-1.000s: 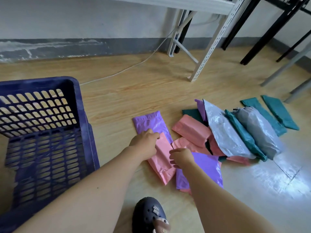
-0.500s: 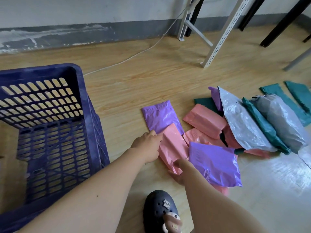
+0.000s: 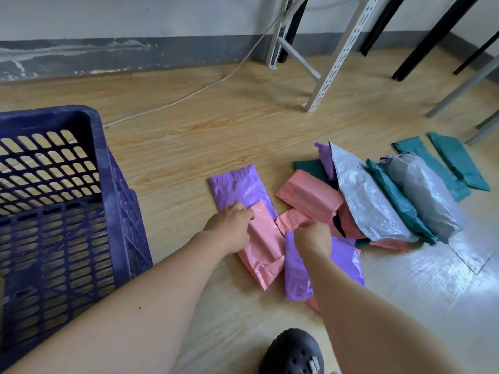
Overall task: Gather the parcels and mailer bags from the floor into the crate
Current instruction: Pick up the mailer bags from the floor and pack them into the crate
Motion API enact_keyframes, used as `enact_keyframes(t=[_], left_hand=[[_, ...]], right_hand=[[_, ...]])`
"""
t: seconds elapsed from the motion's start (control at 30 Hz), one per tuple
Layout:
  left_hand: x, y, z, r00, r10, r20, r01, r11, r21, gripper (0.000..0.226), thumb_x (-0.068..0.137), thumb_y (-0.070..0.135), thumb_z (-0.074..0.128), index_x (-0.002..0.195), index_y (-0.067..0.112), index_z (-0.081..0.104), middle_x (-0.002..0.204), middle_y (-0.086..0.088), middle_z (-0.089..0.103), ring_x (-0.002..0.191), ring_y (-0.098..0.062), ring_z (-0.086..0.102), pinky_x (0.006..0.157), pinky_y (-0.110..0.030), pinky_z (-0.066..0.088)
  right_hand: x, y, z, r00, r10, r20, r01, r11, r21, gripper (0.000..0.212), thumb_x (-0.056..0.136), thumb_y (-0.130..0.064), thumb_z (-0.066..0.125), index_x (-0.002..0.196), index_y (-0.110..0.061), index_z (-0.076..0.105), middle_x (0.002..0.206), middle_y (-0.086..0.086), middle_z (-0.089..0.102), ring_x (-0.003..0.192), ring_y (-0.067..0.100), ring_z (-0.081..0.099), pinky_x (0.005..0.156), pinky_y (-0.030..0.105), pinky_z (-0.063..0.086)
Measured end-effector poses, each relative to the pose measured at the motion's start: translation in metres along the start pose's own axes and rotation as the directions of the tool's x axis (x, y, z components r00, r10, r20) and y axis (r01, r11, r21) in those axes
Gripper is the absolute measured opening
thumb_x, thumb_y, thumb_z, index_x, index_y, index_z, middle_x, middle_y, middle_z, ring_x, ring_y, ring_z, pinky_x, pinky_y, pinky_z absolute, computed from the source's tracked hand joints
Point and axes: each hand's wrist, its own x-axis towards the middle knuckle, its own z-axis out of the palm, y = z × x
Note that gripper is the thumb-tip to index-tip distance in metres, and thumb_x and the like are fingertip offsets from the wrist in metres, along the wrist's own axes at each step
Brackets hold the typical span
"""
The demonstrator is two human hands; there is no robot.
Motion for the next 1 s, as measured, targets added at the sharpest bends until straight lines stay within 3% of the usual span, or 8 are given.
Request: enact_keyframes(t=[0.13,0.33,0.43,0.5,0.6,0.77,0.9,1.0], left_hand=[[0.018,0.015,0.003,0.999,0.039,-0.004,-0.039,0.999,0.003,0.047,0.087,0.01,0.049,0.133,0.02,0.044,0.139,-0.003,0.036,0.127,-0.024,0.039,0.099,-0.036,0.041],[0.05,0.054,0.009,0.994,0.1,-0.043,-0.102,0.994,-0.038,0.046,0.085,0.007,0.05,0.13,0.019,0.047,0.139,-0.002,0.035,0.126,-0.024,0.04,0.097,-0.034,0.041],[0.063,0.075,0.017,0.99,0.135,-0.048,-0.137,0.989,-0.056,0.045,0.086,0.009,0.05,0.13,0.019,0.047,0.139,-0.001,0.036,0.126,-0.023,0.04,0.097,-0.034,0.04],[0.071,0.086,0.024,0.987,0.158,-0.033,-0.159,0.986,-0.052,0.045,0.088,0.012,0.05,0.132,0.019,0.046,0.138,-0.001,0.036,0.127,-0.023,0.038,0.099,-0.035,0.039],[0.084,0.099,0.031,0.984,0.178,-0.025,-0.179,0.983,-0.038,0.045,0.089,0.015,0.051,0.133,0.019,0.045,0.138,0.0,0.037,0.127,-0.022,0.039,0.1,-0.035,0.039],[0.092,0.116,0.039,0.984,0.179,-0.001,-0.179,0.984,-0.018,0.047,0.086,0.011,0.051,0.132,0.019,0.047,0.136,0.0,0.038,0.127,-0.021,0.038,0.1,-0.036,0.04],[0.087,0.12,0.037,0.985,0.174,0.001,-0.174,0.985,0.01,0.047,0.086,0.012,0.052,0.132,0.02,0.046,0.137,0.001,0.038,0.128,-0.02,0.038,0.099,-0.033,0.04],[0.076,0.122,0.03,0.986,0.164,0.008,-0.164,0.986,0.011,0.045,0.086,0.014,0.054,0.131,0.02,0.047,0.137,0.001,0.037,0.128,-0.02,0.038,0.1,-0.032,0.039]], right_hand=[[0.027,0.024,-0.025,0.991,-0.134,-0.018,0.124,0.957,-0.261,0.029,0.081,-0.01,0.048,0.105,-0.002,0.063,0.141,0.016,0.038,0.112,0.03,0.051,0.08,0.031,0.042],[0.053,0.055,-0.062,0.996,-0.086,0.035,0.093,0.928,-0.36,0.036,0.077,-0.004,0.046,0.11,-0.006,0.059,0.151,0.01,0.02,0.097,0.03,0.062,0.07,0.03,0.04],[0.067,0.065,-0.068,0.995,-0.06,0.082,0.088,0.916,-0.392,0.034,0.081,-0.005,0.047,0.112,-0.004,0.058,0.157,0.01,0.009,0.101,0.028,0.062,0.069,0.028,0.038],[0.076,0.073,-0.066,0.993,-0.053,0.101,0.091,0.908,-0.408,0.031,0.084,-0.007,0.048,0.112,-0.003,0.058,0.156,0.014,0.016,0.116,0.024,0.057,0.071,0.027,0.038],[0.09,0.084,-0.062,0.986,-0.076,0.146,0.129,0.907,-0.401,0.038,0.087,-0.009,0.047,0.124,-0.003,0.052,0.142,0.017,0.042,0.142,0.018,0.026,0.085,0.031,0.043],[0.095,0.084,-0.071,0.99,-0.057,0.131,0.097,0.942,-0.322,0.037,0.086,0.0,0.046,0.122,0.006,0.047,0.129,0.016,0.045,0.127,0.027,0.042,0.096,0.033,0.039],[0.09,0.076,-0.084,0.995,-0.095,-0.043,0.079,0.955,-0.285,0.027,0.083,0.001,0.046,0.107,0.005,0.057,0.117,0.019,0.053,0.109,0.035,0.053,0.085,0.034,0.041],[0.082,0.066,-0.101,0.97,-0.146,-0.194,0.103,0.971,-0.215,0.026,0.083,0.0,0.049,0.109,0.001,0.055,0.116,0.019,0.052,0.113,0.035,0.047,0.089,0.035,0.038]])
